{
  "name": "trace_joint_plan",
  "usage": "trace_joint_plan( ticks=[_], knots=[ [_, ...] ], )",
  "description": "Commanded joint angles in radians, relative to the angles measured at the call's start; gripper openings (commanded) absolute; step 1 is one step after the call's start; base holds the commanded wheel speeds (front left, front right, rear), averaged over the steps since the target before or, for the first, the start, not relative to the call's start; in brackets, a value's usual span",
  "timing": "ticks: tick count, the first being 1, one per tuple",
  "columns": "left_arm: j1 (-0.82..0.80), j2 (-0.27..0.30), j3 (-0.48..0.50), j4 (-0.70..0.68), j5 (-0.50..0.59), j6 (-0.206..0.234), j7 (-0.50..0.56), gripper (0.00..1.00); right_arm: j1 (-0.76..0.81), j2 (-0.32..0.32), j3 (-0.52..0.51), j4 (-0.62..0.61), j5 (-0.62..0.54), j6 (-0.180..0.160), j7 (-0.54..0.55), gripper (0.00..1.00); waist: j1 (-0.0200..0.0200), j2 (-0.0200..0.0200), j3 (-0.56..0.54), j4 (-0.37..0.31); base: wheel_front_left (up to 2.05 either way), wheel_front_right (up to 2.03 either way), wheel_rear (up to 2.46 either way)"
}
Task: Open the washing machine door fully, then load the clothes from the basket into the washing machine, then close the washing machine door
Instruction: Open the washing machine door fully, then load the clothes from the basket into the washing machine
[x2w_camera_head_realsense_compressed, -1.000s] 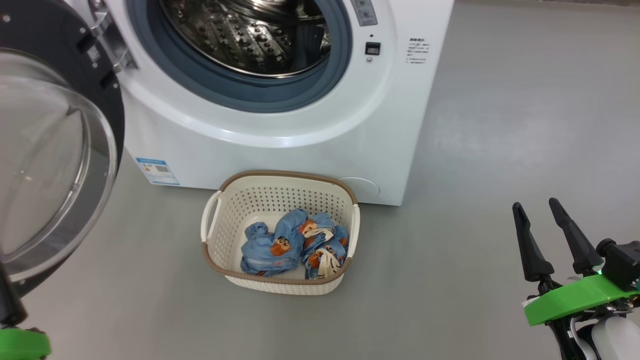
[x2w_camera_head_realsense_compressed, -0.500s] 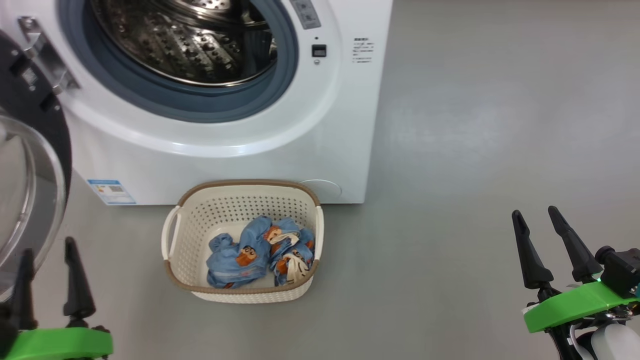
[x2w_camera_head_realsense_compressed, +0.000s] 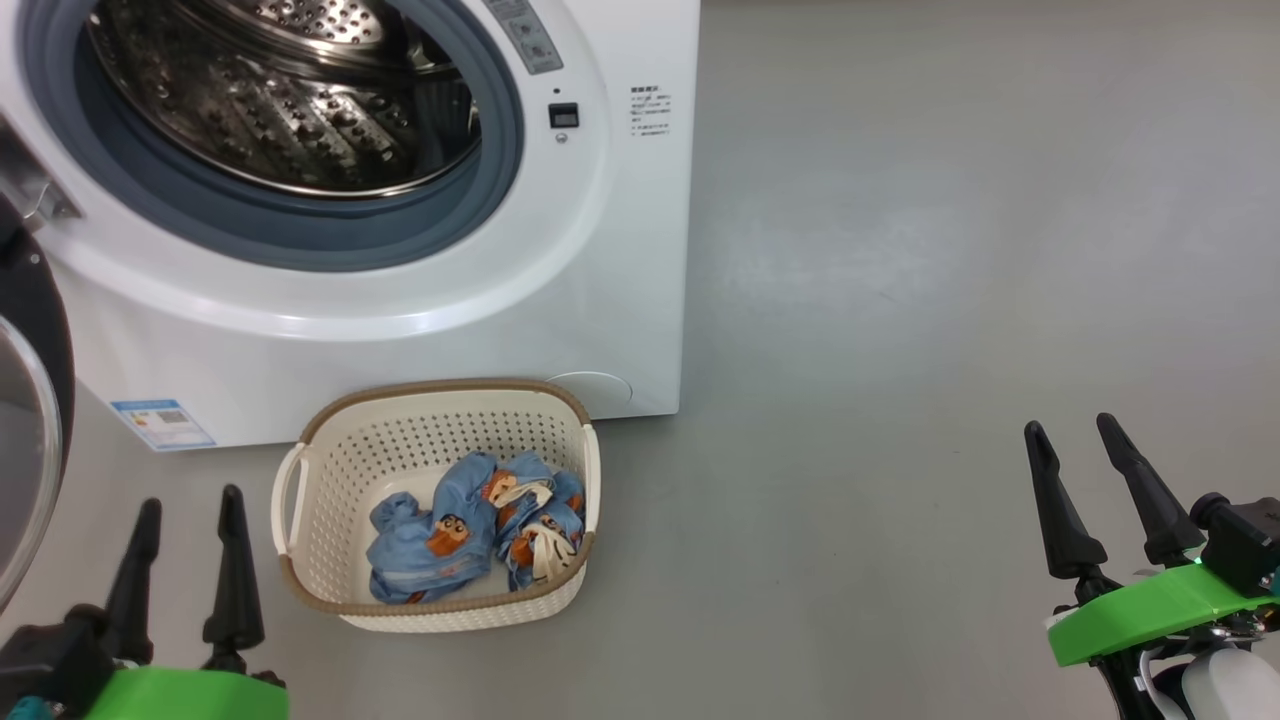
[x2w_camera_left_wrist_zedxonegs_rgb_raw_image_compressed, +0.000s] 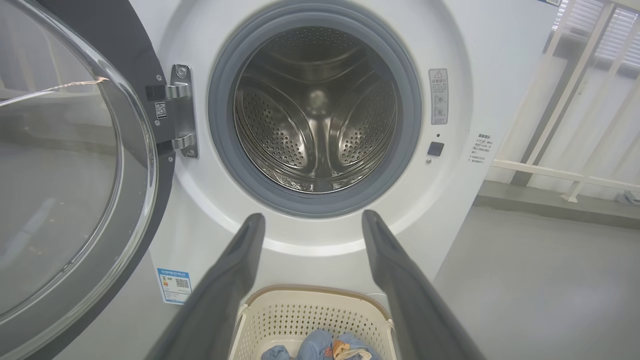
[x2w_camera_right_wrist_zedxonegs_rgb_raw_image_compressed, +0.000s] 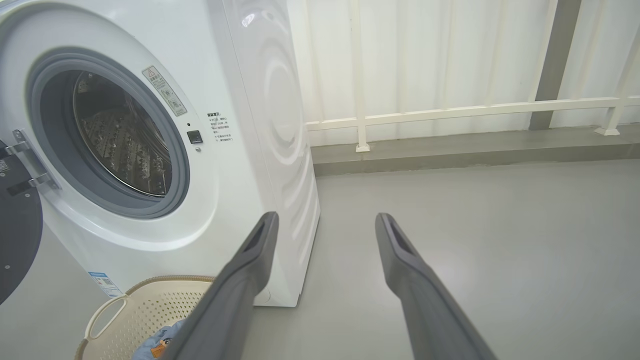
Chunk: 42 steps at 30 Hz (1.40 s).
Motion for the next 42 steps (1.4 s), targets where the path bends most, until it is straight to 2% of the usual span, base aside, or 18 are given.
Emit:
trace_joint_plan(
  ticks=[1,26,42],
  knots=[
    [-0.006,0.035,0.026,-0.029,-0.011,-0.002,-0.005,1.0,0.007,-0.011,0.015,-0.021,0.006,0.006,-0.009,1.0,0.0,0.0,-0.003,-0.006,0.0,0.0,0.0],
    [0.004,0.051,-0.028,-0.019,-0.037,-0.002,-0.005,1.0,0.013,-0.006,0.008,-0.025,0.0,0.006,-0.009,1.0,0.0,0.0,-0.006,-0.031,0.01,-0.03,0.02],
    [-0.015,0.059,-0.034,-0.021,-0.038,-0.002,-0.005,1.0,-0.001,-0.002,0.009,-0.026,0.0,0.006,-0.009,1.0,0.0,0.0,0.01,-0.029,0.53,-1.46,0.92]
  ],
)
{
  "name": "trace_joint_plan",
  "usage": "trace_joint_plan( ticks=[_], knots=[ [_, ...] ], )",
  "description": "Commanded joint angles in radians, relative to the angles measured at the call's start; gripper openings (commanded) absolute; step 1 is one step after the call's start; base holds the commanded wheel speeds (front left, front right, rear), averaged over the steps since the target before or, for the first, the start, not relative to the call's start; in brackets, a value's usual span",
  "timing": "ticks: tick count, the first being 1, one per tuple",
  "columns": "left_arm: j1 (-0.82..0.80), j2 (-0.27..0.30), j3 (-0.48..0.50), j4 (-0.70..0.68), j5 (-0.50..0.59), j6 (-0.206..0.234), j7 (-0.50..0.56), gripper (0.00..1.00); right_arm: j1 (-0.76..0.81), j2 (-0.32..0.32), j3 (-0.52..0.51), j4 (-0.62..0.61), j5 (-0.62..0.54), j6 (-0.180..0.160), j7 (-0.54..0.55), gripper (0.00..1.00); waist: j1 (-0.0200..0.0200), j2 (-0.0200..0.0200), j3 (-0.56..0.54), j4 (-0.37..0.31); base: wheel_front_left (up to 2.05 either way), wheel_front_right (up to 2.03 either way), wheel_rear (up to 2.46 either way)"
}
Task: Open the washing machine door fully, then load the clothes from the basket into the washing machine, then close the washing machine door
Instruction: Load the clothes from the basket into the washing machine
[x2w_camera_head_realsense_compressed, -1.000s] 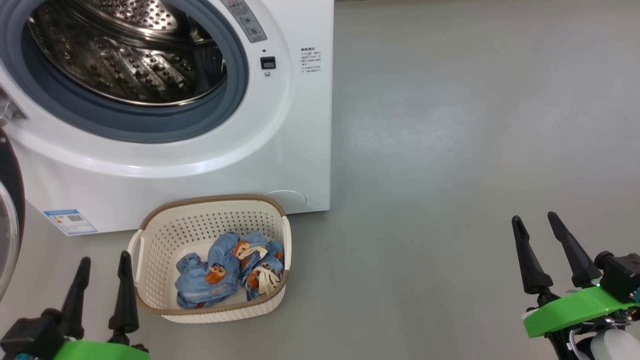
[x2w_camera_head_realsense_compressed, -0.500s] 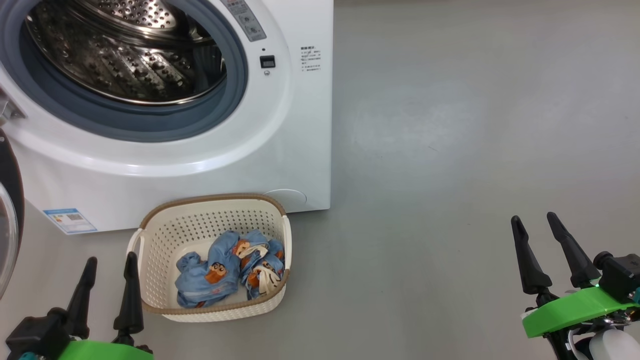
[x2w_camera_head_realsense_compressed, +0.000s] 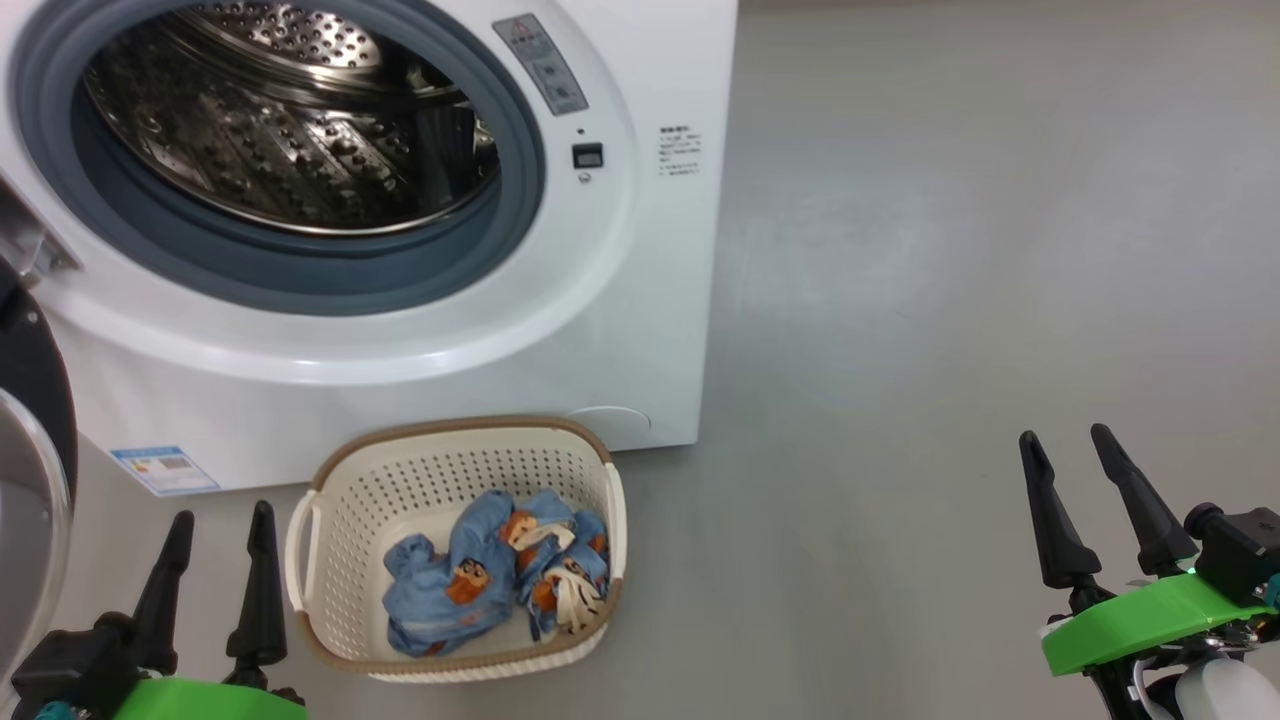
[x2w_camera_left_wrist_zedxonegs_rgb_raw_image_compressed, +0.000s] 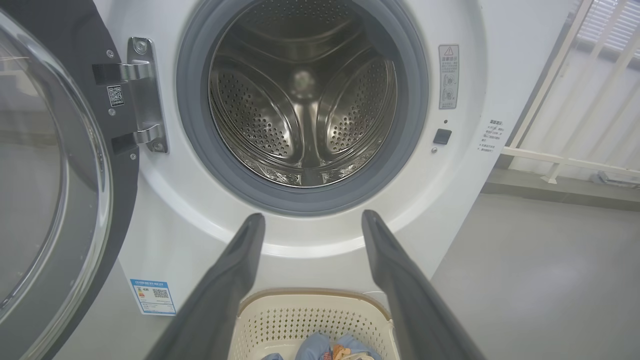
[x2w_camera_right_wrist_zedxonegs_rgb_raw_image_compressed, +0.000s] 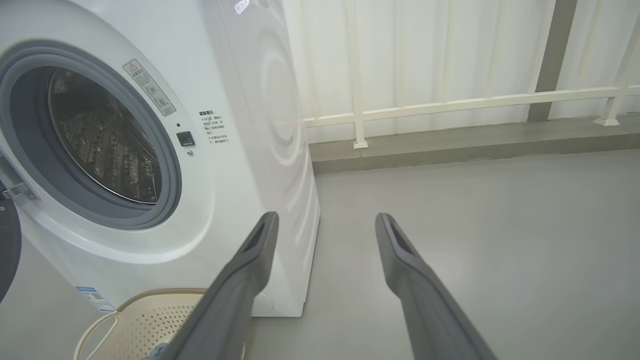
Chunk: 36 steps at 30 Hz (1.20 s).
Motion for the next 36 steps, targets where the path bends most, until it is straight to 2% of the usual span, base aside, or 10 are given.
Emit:
trace_joint_plan(
  ticks=[1,9,25,36],
  knots=[
    [-0.037,0.032,0.031,-0.021,-0.007,-0.002,-0.005,1.0,-0.016,-0.014,0.012,-0.025,0.0,0.006,-0.009,1.0,0.0,0.0,0.001,-0.001,0.63,-1.61,0.98],
    [-0.043,0.027,0.025,-0.025,-0.001,-0.002,-0.005,1.0,-0.021,-0.011,0.015,-0.024,0.002,0.006,-0.009,1.0,0.0,0.0,0.009,-0.003,0.59,-1.24,0.65],
    [-0.049,0.0,-0.033,0.023,-0.016,-0.002,-0.005,1.0,-0.037,-0.003,0.015,-0.028,-0.001,0.006,-0.009,1.0,0.0,0.0,0.035,-0.006,0.04,-0.04,0.0],
    [-0.093,-0.04,-0.142,0.227,-0.009,-0.002,-0.005,1.0,-0.075,0.013,0.018,-0.039,-0.002,0.006,-0.009,1.0,0.0,0.0,0.122,-0.01,0.0,0.0,0.0]
  ],
)
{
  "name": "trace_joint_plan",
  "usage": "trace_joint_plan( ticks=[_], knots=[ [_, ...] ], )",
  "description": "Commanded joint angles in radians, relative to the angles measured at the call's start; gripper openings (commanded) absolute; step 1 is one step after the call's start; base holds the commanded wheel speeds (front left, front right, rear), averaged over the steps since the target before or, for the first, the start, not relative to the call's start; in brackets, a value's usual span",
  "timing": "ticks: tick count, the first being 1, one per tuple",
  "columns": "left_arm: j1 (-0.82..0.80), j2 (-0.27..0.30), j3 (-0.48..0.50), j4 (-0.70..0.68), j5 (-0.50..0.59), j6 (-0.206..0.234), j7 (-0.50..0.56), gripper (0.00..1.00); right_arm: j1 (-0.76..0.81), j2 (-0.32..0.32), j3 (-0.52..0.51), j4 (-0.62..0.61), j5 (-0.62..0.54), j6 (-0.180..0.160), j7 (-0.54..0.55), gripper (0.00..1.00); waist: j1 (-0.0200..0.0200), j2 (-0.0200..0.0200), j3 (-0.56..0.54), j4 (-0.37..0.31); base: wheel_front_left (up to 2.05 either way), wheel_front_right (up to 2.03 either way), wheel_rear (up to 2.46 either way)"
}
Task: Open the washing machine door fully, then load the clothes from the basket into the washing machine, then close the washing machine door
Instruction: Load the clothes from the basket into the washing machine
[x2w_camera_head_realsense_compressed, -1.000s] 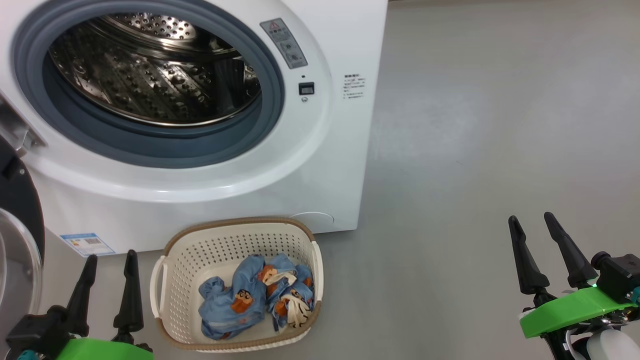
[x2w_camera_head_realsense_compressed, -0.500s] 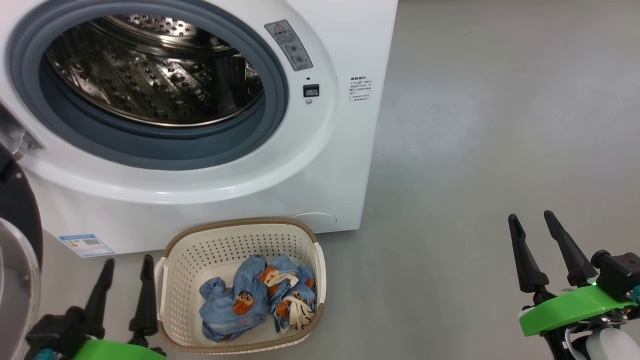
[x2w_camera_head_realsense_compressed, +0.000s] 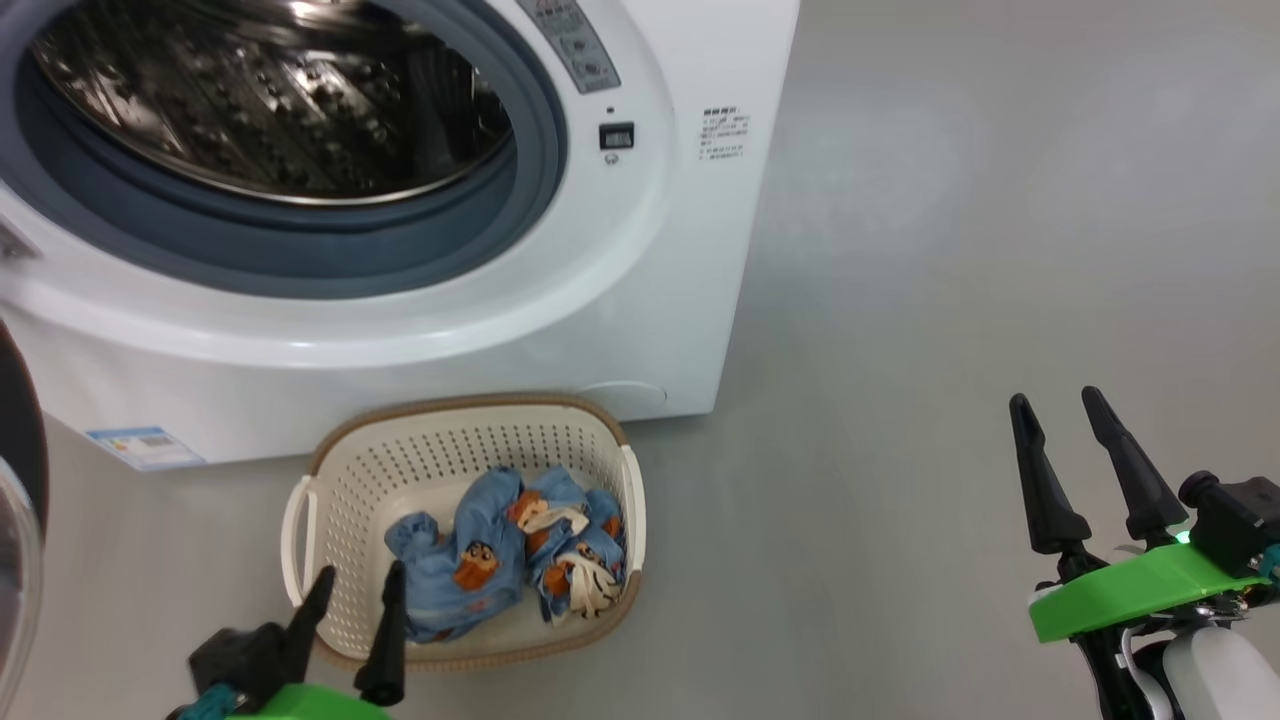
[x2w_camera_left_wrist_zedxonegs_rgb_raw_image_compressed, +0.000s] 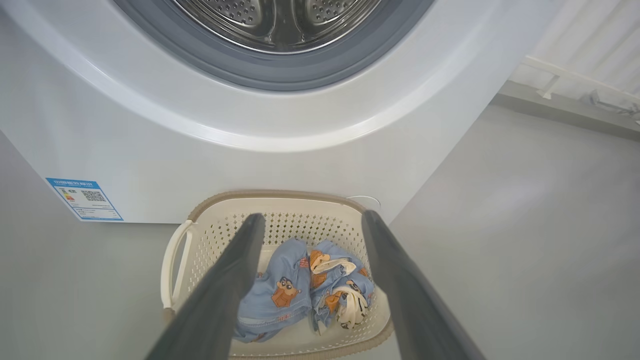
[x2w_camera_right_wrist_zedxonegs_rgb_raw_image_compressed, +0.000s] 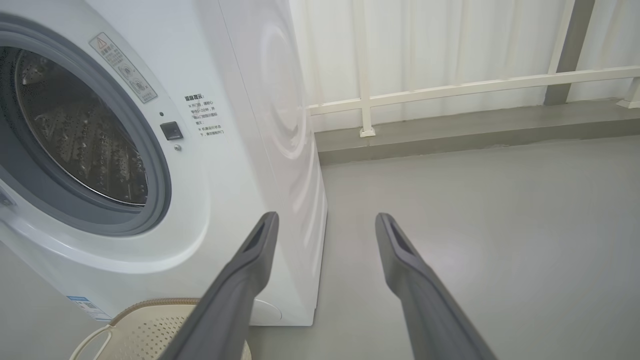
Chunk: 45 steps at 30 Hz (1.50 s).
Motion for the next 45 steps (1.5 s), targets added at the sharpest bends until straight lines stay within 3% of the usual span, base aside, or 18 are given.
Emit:
trace_joint_plan(
  ticks=[1,11,20,28,45],
  knots=[
    [-0.042,0.01,0.022,-0.002,-0.004,-0.002,-0.006,1.0,-0.032,-0.006,0.015,-0.027,-0.002,0.006,-0.009,1.0,0.0,-0.0001,0.031,0.0,0.0,0.0,0.0],
    [-0.232,0.009,-0.149,0.246,-0.07,-0.002,-0.006,1.0,-0.107,0.016,0.019,-0.043,-0.006,0.006,-0.009,1.0,0.0,-0.0001,0.171,-0.007,0.0,0.0,0.0],
    [-0.425,0.009,-0.357,0.426,-0.203,-0.002,-0.001,1.0,-0.194,0.026,0.029,-0.066,-0.01,0.006,-0.009,1.0,0.0,-0.0001,0.305,-0.039,0.0,0.0,0.0],
    [-0.552,0.06,-0.536,0.471,-0.346,-0.002,0.045,1.0,-0.271,0.039,0.043,-0.094,-0.015,0.006,-0.009,1.0,0.0,-0.0001,0.411,-0.081,0.0,0.0,0.0],
    [-0.741,0.168,-0.773,0.492,-0.547,-0.002,0.102,1.0,-0.359,0.078,0.052,-0.143,-0.027,0.006,-0.009,1.0,0.0,-0.0001,0.599,-0.137,0.0,0.0,0.0]
  ],
)
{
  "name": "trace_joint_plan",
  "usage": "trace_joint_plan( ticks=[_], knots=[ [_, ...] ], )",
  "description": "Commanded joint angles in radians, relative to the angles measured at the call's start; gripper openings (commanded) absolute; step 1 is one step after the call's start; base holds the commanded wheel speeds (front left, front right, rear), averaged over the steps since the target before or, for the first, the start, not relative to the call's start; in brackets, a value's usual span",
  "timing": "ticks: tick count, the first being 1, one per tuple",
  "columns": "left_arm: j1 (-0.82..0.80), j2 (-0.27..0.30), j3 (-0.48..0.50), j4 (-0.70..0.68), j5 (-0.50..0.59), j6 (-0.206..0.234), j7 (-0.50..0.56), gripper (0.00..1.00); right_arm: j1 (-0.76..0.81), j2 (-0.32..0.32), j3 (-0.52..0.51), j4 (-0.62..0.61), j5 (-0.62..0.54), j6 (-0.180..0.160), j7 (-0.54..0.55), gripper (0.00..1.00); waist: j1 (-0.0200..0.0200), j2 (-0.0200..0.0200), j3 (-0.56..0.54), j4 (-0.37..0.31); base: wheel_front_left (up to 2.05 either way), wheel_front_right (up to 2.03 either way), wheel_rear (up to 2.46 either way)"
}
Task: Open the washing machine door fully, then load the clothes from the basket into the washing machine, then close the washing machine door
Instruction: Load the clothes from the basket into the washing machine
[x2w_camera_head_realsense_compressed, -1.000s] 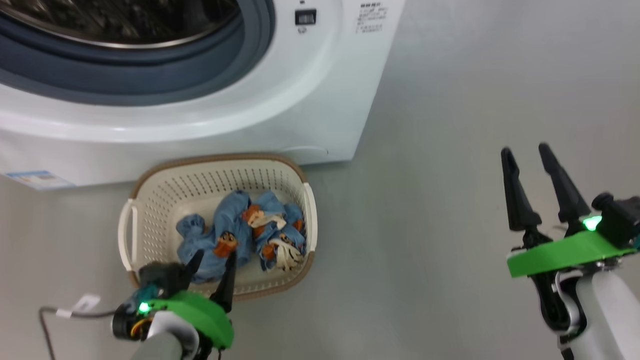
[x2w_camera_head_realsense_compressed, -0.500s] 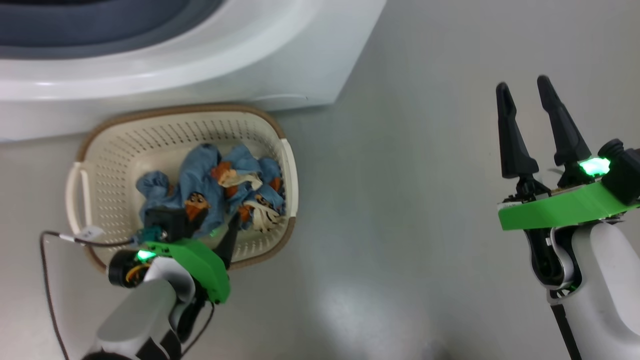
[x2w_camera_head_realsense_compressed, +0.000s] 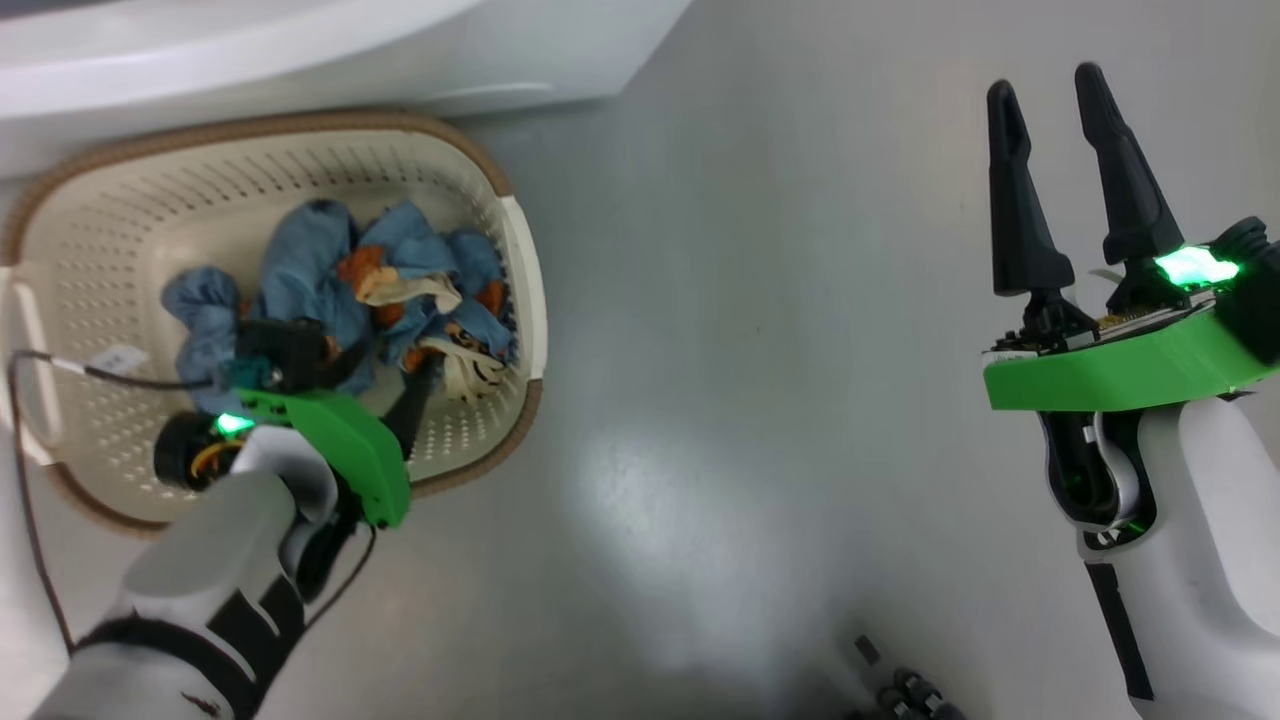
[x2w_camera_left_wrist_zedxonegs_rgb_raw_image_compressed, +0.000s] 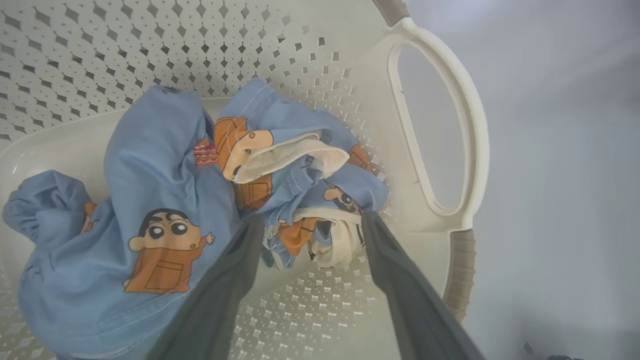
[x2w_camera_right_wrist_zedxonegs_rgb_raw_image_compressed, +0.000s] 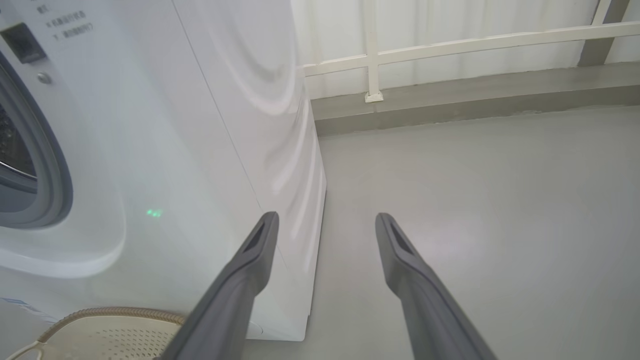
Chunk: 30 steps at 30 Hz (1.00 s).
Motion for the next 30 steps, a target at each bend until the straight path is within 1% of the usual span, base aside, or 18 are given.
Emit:
trace_joint_plan(
  ticks=[1,10,13,17,22,26,30],
  knots=[
    [-0.019,0.033,0.001,-0.002,-0.019,-0.002,-0.004,1.0,0.006,0.004,0.018,-0.03,-0.014,0.006,-0.008,1.0,0.0,0.0,0.053,-0.028,0.0,0.0,0.0],
    [-0.118,0.084,-0.103,0.016,-0.078,-0.002,-0.002,1.0,-0.023,0.018,0.042,-0.054,-0.015,0.006,-0.008,1.0,0.0,0.0,0.122,-0.061,0.0,0.0,0.0],
    [-0.138,0.088,-0.128,0.02,-0.103,-0.002,0.0,1.0,-0.025,0.018,0.048,-0.061,-0.017,0.006,-0.008,1.0,0.0,0.0,0.133,-0.069,0.0,0.0,0.0],
    [-0.15,0.095,-0.166,-0.03,-0.155,-0.002,0.026,1.0,-0.025,0.017,0.049,-0.068,-0.017,0.006,-0.008,1.0,0.0,0.0,0.145,-0.071,0.0,0.0,0.0],
    [-0.163,0.124,-0.231,-0.086,-0.202,-0.002,0.044,1.0,-0.024,0.023,0.053,-0.072,-0.019,0.006,-0.008,1.0,0.0,0.0,0.152,-0.078,0.0,0.0,0.0],
    [-0.177,0.138,-0.262,-0.079,-0.214,-0.002,0.054,1.0,-0.028,0.029,0.067,-0.078,-0.02,0.006,-0.008,1.0,0.0,0.0,0.158,-0.089,0.0,0.0,0.0],
    [-0.183,0.137,-0.275,-0.067,-0.216,-0.002,0.055,1.0,-0.026,0.028,0.073,-0.083,-0.022,0.006,-0.008,1.0,0.0,0.0,0.157,-0.094,0.0,0.0,0.0]
  ],
)
